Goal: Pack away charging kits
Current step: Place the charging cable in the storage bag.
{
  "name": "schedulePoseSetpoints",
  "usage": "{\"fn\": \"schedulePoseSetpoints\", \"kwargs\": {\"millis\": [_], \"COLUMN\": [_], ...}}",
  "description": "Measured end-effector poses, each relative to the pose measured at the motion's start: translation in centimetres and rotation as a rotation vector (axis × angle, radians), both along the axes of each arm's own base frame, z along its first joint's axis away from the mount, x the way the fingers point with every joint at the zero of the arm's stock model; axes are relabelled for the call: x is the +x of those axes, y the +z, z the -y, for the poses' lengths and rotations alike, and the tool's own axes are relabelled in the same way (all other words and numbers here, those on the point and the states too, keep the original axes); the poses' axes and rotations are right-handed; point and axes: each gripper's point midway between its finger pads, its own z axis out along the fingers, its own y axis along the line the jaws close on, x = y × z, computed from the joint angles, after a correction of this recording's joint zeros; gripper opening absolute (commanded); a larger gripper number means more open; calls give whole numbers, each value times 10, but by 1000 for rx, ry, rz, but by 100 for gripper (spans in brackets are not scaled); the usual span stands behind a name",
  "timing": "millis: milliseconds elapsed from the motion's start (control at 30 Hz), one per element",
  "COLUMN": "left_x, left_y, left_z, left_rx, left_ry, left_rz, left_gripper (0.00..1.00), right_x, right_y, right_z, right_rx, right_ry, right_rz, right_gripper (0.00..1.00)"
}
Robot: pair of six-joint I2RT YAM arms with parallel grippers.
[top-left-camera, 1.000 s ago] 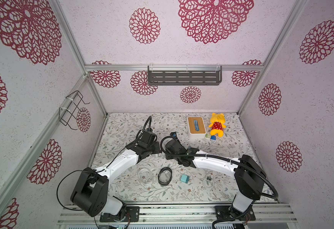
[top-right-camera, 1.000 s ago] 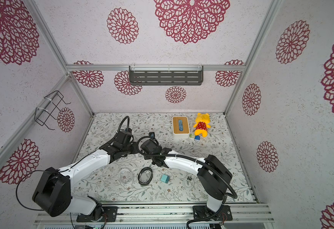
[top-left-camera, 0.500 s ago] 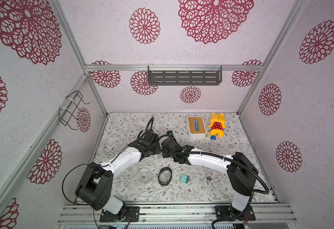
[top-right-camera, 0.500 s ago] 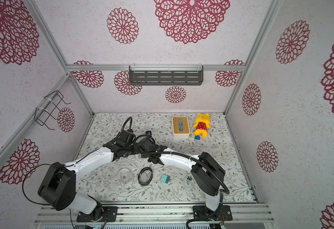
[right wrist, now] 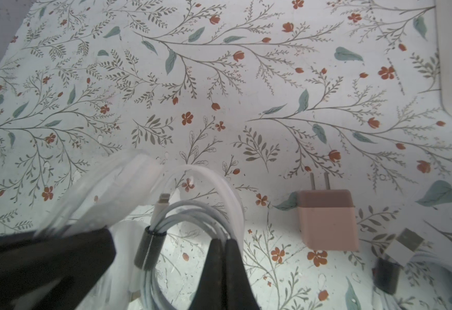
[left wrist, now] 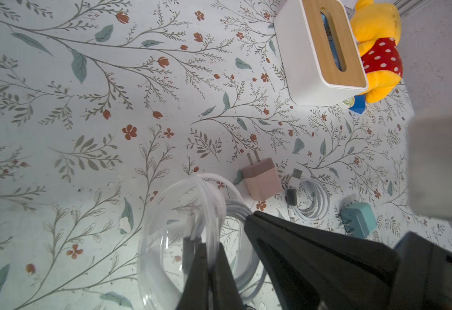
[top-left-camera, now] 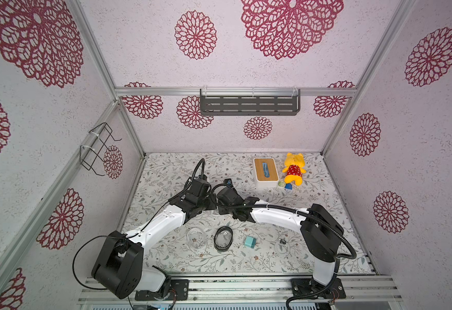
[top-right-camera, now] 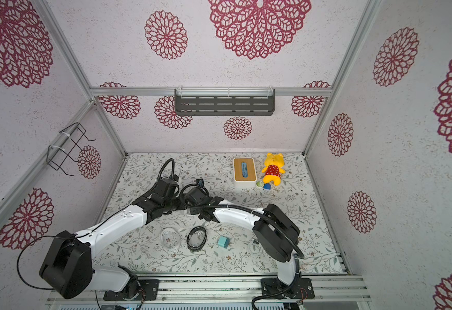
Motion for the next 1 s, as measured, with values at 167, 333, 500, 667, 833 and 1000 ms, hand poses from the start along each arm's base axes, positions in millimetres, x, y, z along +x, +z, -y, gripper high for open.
{"fn": "schedulePoseSetpoints", "kwargs": {"millis": [167,333,500,667,833,1000], "left_x": [-1,-4,-2,0,3,9], "left_y": [3,4,6,5,4,0], "left_z": [7,10,9,5,-4,-17], "left_rx": [-35,-51,-52,-33,5,77], "left_ry": [-28,-43,-35,-13,25,88], "left_rz": [2,1,14,19,23,19], "left_gripper": [0,0,0,0,0,0], "right_x": [0,6,15,15,14,8], "right_y": [1,3,3,3,3,5], "right_z": [-6,-2,6,6,6,17], "right_rx": [33,48,49,50,53,36], "right_ry": [18,-5,-47,-52,-50,-46], "right_rz": [-9,-9,-1,-1,-3,1], "right_gripper": [0,0,0,31,55,73]}}
